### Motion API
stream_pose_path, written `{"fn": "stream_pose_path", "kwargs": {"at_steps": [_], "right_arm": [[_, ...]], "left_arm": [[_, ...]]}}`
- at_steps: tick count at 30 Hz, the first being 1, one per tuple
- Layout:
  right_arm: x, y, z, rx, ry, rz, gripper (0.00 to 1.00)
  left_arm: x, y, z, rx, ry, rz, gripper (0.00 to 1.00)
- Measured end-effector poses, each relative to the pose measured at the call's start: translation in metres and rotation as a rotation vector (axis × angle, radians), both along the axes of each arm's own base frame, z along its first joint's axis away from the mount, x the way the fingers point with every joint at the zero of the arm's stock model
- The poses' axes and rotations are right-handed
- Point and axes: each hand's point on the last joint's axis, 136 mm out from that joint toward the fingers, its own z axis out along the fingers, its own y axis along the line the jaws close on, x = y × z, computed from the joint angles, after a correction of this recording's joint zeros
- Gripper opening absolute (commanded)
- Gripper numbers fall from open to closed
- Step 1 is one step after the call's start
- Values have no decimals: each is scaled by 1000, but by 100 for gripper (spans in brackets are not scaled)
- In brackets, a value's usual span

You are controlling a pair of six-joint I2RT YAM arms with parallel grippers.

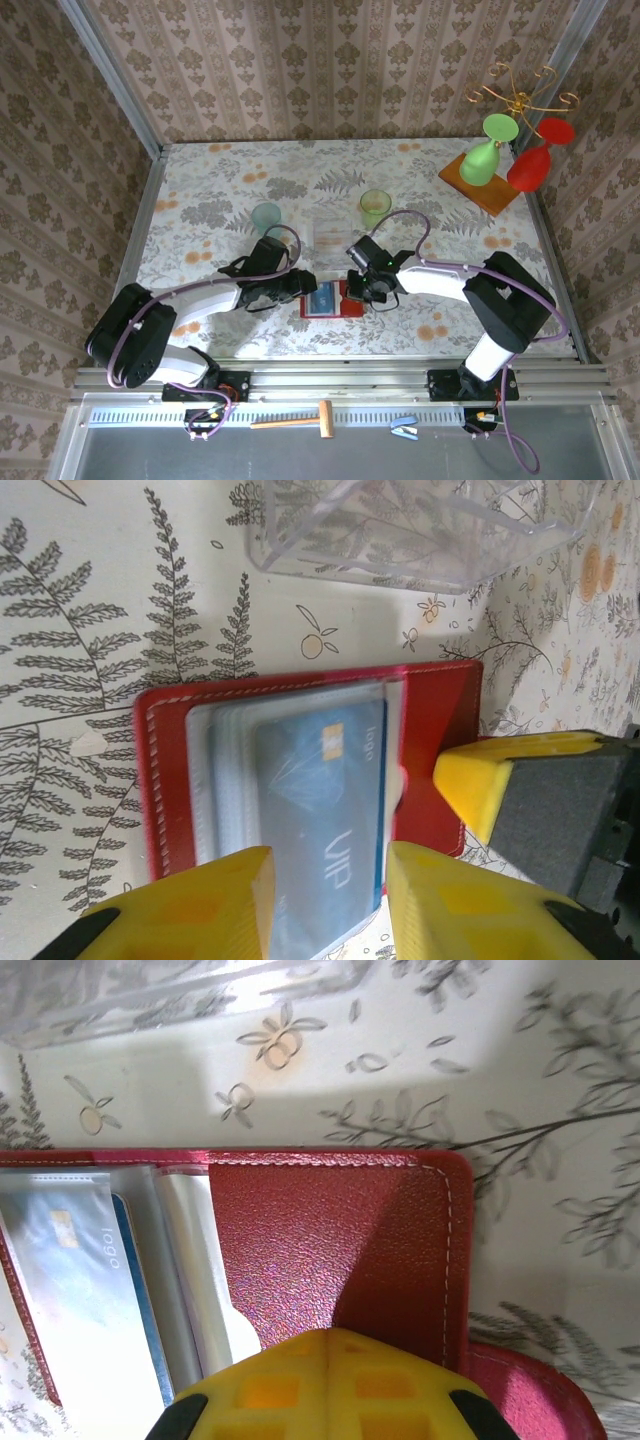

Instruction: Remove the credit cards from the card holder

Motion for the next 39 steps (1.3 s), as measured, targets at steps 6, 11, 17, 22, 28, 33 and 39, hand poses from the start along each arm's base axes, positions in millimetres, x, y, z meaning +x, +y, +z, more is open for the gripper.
{"fn": "stream_pose_path", "kwargs": {"at_steps": [6,11,17,22,28,33,39], "right_arm": [[1,-12,0,-25,-1,14,5],[1,-12,1,-28,-8,30,6],[0,-10,5,-12,-7,35,7],[-1,-2,13,41,-1,29,8],[2,13,21,126,-2,22,10],[2,23,25,196,6,16,12],[3,32,29,262,6,7,20]], "left_arm": [[0,-10,7,-13,-12,-20,35],[4,-26,16,-41,-28,-49,32],[4,-33,9,-42,-13,-67,32],[3,-33,6,-39,-3,-70,30],[2,-32,4,-41,4,-73,27],[-2,-28,-4,-27,22,-71,27],[-3,-21,-14,-9,44,-58,26]]}}
